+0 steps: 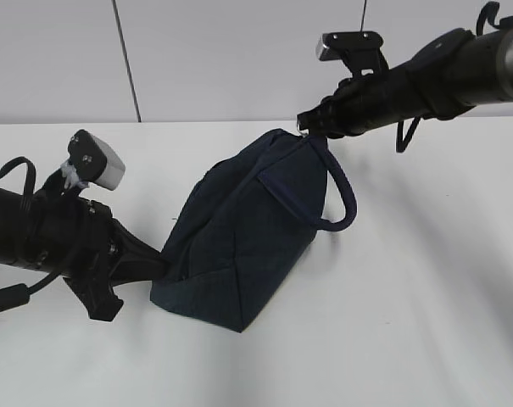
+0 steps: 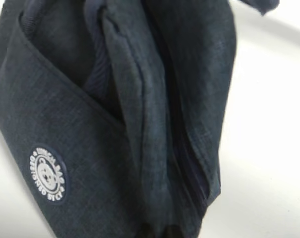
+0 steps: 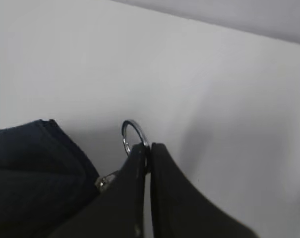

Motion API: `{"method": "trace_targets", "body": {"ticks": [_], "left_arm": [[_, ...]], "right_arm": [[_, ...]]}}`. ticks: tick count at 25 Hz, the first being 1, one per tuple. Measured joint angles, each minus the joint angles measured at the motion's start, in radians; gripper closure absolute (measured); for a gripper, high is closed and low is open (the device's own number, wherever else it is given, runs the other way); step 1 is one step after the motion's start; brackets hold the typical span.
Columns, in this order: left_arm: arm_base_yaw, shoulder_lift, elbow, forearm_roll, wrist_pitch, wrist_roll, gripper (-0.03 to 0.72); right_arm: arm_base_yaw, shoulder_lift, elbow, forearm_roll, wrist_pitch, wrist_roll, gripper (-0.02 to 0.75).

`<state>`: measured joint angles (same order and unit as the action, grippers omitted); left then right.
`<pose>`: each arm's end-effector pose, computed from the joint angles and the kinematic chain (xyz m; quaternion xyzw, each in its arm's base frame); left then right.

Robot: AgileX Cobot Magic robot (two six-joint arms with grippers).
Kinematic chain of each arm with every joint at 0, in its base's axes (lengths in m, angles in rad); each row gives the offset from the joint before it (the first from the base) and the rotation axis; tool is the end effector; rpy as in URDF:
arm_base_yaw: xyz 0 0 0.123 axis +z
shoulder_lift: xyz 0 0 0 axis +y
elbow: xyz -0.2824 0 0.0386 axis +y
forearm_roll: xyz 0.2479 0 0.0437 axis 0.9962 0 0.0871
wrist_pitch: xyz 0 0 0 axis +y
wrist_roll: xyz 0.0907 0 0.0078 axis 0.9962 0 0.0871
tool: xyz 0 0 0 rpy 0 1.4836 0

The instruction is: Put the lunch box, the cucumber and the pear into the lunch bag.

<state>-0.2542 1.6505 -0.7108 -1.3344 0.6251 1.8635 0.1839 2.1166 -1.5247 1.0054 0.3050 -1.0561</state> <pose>0.2595 -0.1210 0.1633 0.4468 0.8067 -0.2406 0.3029 0.4662 0.1103 0.1874 -0.1692 0.8789 0.1390 0.4239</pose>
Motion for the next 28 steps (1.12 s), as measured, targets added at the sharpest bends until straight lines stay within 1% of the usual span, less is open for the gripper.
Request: {"method": "trace_targets", "body": {"ticks": [7, 8, 9, 10, 11, 12, 14, 16, 17, 18, 20, 22, 24, 28], "left_arm": [[-0.001, 0.000, 0.000, 0.000, -0.008, 0.000, 0.685], [-0.001, 0.000, 0.000, -0.001, -0.008, -0.003, 0.685], [-0.001, 0.000, 0.000, -0.001, -0.008, -0.006, 0.680], [-0.001, 0.000, 0.001, 0.000, -0.008, -0.010, 0.667], [-0.001, 0.000, 0.005, 0.000, -0.008, -0.015, 0.650], [-0.001, -0.004, 0.009, -0.001, -0.010, -0.023, 0.619], [-0.001, -0.020, 0.011, 0.005, -0.023, -0.038, 0.536], [-0.001, -0.041, 0.015, 0.014, -0.039, -0.064, 0.428], [0.000, -0.057, 0.017, 0.015, -0.041, -0.077, 0.383], [0.000, -0.076, 0.019, 0.016, -0.041, -0.091, 0.355], [0.000, -0.119, 0.020, 0.017, -0.041, -0.120, 0.322], [0.000, -0.172, 0.020, 0.018, -0.052, -0.153, 0.313], [0.000, -0.224, 0.020, 0.019, -0.080, -0.188, 0.307], [0.000, -0.312, 0.020, 0.021, -0.114, -0.237, 0.306]], "right_arm": [[-0.011, 0.033, -0.009, 0.019, 0.026, 0.000, 0.738], [-0.012, 0.033, -0.015, 0.021, 0.038, 0.000, 0.731], [-0.016, 0.033, -0.023, 0.021, 0.054, 0.000, 0.703], [-0.017, 0.033, -0.033, 0.021, 0.060, 0.000, 0.664], [-0.022, 0.031, -0.040, 0.021, 0.063, 0.000, 0.594], [-0.027, 0.021, -0.051, 0.021, 0.069, 0.000, 0.496], [-0.031, -0.011, -0.058, 0.017, 0.076, 0.000, 0.344], [-0.031, -0.054, -0.062, 0.017, 0.087, 0.000, 0.251], [-0.031, -0.071, -0.064, 0.017, 0.102, 0.000, 0.238], [-0.031, -0.101, -0.066, 0.017, 0.132, -0.005, 0.227], [-0.031, -0.143, -0.066, 0.016, 0.211, -0.010, 0.223], [-0.031, -0.177, -0.066, 0.016, 0.324, -0.010, 0.223], [-0.031, -0.201, -0.067, 0.008, 0.422, 0.038, 0.223], [-0.029, -0.230, -0.067, -0.083, 0.572, 0.185, 0.223]]}}
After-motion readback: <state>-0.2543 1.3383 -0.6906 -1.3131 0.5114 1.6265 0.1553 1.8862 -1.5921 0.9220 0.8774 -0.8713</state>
